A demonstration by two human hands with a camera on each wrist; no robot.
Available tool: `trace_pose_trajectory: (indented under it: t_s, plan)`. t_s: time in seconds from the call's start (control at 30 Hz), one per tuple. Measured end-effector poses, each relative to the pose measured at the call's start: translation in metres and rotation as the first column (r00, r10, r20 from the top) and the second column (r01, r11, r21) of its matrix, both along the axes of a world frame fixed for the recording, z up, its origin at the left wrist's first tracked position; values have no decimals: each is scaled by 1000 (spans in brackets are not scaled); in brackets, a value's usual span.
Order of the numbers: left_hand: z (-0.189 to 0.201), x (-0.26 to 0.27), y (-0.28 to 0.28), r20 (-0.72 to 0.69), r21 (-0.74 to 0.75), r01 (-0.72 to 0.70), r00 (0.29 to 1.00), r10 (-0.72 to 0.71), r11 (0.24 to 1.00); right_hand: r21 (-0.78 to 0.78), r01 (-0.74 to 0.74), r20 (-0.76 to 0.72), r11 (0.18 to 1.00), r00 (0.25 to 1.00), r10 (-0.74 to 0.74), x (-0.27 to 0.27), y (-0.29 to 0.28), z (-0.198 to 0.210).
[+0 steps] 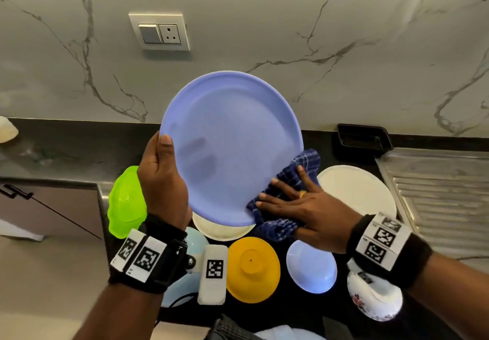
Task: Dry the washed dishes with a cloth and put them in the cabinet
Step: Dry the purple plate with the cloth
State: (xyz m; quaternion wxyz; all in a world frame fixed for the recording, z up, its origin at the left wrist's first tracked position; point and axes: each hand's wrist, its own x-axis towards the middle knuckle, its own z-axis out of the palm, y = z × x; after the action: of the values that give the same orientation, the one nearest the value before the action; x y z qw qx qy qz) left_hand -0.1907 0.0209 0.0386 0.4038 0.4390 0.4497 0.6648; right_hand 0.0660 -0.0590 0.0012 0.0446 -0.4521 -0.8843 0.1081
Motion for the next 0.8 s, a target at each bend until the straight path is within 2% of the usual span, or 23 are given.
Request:
trace_pose_trajectory:
  t_s: [0.1,0.2,0.3,0.4,0.53,0.67,0.8]
  plan:
    - [1,10,-3,-55,23,-52,997,53,998,-88,-35,-169,995,985,20,-39,-10,-5]
    - [0,11,-2,-94,33,-68,993,71,997,-73,-3,-208,997,978,-12,-45,-13,-8]
    - [-1,6,-1,-94,27,-87,992,89,996,30,46,-145,999,989,-41,-13,-11,-12]
    - [0,2,-3,-127,36,-70,989,74,997,117,168,14,979,985,-171,24,8,-10]
    - [-2,8,-10,-196,46,-24,980,33,999,115,395,159,912,899,-409,43,38,8]
    - [-1,12,-9,-190,67,-43,980,55,997,37,522,113,852,845,-522,21,41,5]
    - [3,14,-6,-162,102,-131,976,146,986,-96,489,31,867,872,-489,-12,11,-9]
